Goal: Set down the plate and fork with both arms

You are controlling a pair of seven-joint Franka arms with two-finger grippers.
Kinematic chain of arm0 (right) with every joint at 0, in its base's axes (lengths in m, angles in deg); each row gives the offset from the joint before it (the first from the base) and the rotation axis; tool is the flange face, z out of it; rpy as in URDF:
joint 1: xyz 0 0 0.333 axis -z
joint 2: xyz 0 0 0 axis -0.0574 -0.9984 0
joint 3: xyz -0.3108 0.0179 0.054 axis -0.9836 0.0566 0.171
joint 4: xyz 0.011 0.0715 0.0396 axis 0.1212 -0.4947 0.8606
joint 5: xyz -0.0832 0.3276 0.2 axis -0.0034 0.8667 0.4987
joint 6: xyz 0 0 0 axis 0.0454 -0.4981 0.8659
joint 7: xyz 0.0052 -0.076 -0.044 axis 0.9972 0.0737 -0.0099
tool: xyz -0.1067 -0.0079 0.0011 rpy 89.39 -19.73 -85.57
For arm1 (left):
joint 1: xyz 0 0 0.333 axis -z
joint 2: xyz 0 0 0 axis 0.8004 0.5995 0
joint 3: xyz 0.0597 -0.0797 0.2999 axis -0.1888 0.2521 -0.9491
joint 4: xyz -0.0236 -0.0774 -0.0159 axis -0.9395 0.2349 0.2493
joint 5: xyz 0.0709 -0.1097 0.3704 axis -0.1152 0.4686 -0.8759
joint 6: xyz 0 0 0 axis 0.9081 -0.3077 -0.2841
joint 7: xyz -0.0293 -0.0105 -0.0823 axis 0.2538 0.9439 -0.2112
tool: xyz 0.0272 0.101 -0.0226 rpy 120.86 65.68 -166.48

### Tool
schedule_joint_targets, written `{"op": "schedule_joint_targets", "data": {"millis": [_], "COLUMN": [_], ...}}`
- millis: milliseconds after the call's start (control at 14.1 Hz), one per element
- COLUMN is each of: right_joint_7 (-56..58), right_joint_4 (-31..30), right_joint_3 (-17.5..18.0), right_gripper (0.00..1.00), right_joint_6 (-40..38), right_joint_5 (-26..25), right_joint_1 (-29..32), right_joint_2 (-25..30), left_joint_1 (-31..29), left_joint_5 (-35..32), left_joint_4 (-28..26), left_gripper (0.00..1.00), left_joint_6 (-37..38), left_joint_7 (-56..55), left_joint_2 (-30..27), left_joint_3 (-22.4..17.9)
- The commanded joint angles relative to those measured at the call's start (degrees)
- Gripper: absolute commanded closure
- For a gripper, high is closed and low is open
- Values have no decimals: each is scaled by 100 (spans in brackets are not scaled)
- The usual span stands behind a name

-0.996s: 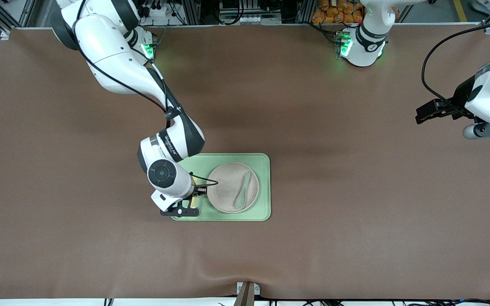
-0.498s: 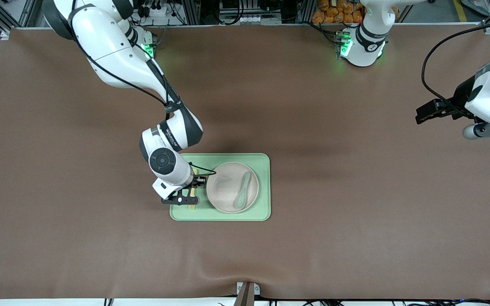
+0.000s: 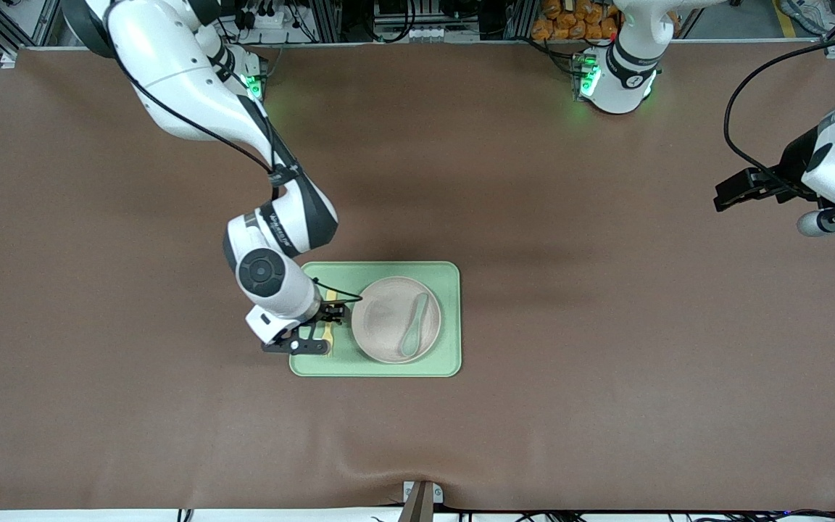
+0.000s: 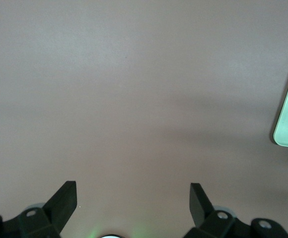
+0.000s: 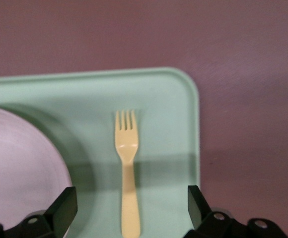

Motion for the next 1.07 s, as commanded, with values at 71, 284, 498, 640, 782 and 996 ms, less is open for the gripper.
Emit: {"op": "schedule_joint_targets", "data": {"millis": [71,284,498,640,782,996], "right_joint_7": [25,34,60,69,69,95], "right_joint_4": [33,471,596,604,596,578], "right_joint_3": [754,1186,1415,1398,1398,1398], "right_gripper": [0,0,0,0,0,0], "right_joint_6": [-646,-1593,-2125,-2378,-2695,-3021], "right_joint_5": [69,16,8,-10,-45,-28], "right_joint_1": [1055,1679,2032,2050,2129,2322], "right_joint_2": [602,831,1190,1533,1876,2324], "left_joint_1": [-64,-187,-231,-223,-223,-223], "left_joint_5": [40,14,-4,-4,-4,5], "left_joint_4": [-62,-45,-62,-106,-158,-193], "left_gripper": [0,0,0,0,0,0], "left_joint_6": [29,12,12,-23,-58,-129], "left_joint_7": [127,495,611,725,725,979], "left_joint_2": [-189,-207,-304,-383,-462,-645], "left_joint_3": [-11,-20,-11,-11,6,15]}}
